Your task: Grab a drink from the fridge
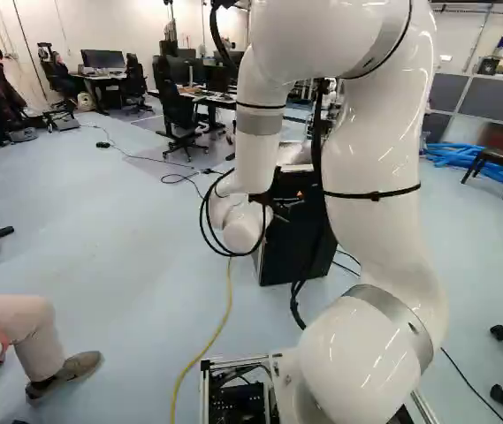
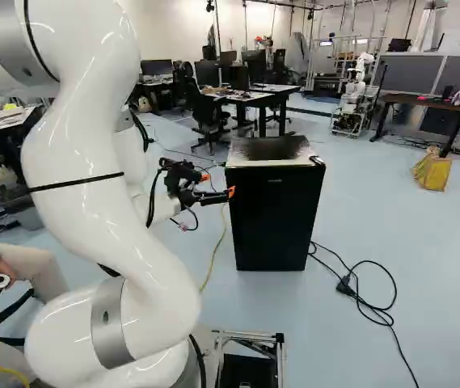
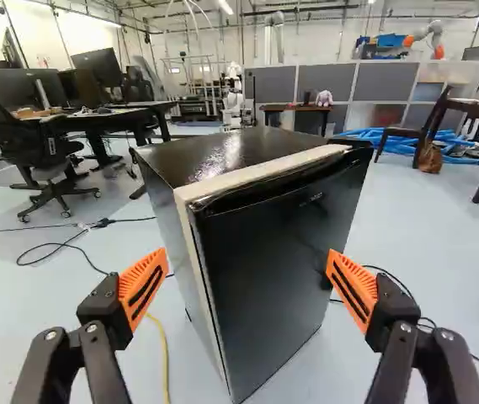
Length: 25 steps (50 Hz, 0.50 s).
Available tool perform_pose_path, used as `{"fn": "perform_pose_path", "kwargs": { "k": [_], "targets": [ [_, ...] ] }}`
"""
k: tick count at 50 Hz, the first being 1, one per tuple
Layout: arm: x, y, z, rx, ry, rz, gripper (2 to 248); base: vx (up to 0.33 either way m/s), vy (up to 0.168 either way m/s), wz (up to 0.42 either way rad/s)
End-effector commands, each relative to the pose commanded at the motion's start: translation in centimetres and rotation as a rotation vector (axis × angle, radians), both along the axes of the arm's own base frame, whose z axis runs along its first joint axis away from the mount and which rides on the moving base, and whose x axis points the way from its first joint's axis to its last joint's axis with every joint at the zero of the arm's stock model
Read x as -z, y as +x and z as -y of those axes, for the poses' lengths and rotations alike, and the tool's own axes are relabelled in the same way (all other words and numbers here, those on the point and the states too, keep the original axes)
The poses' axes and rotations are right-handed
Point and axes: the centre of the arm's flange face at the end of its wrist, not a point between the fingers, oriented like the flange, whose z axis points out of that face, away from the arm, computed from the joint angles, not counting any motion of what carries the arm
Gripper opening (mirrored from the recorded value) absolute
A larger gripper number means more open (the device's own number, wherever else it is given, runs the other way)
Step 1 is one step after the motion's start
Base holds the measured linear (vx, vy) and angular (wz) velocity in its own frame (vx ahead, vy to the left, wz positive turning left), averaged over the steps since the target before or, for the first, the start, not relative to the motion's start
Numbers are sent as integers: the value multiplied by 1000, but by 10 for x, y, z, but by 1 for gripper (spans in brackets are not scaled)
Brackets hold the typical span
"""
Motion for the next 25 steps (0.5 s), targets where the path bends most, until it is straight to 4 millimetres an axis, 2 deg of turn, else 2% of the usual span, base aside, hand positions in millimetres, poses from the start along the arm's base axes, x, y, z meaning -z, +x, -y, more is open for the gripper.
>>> {"fn": "perform_pose_path", "kwargs": {
  "k": [25],
  "targets": [
    [26, 22, -11, 43, -38, 6, 247, 0, 0, 0]
  ]
}}
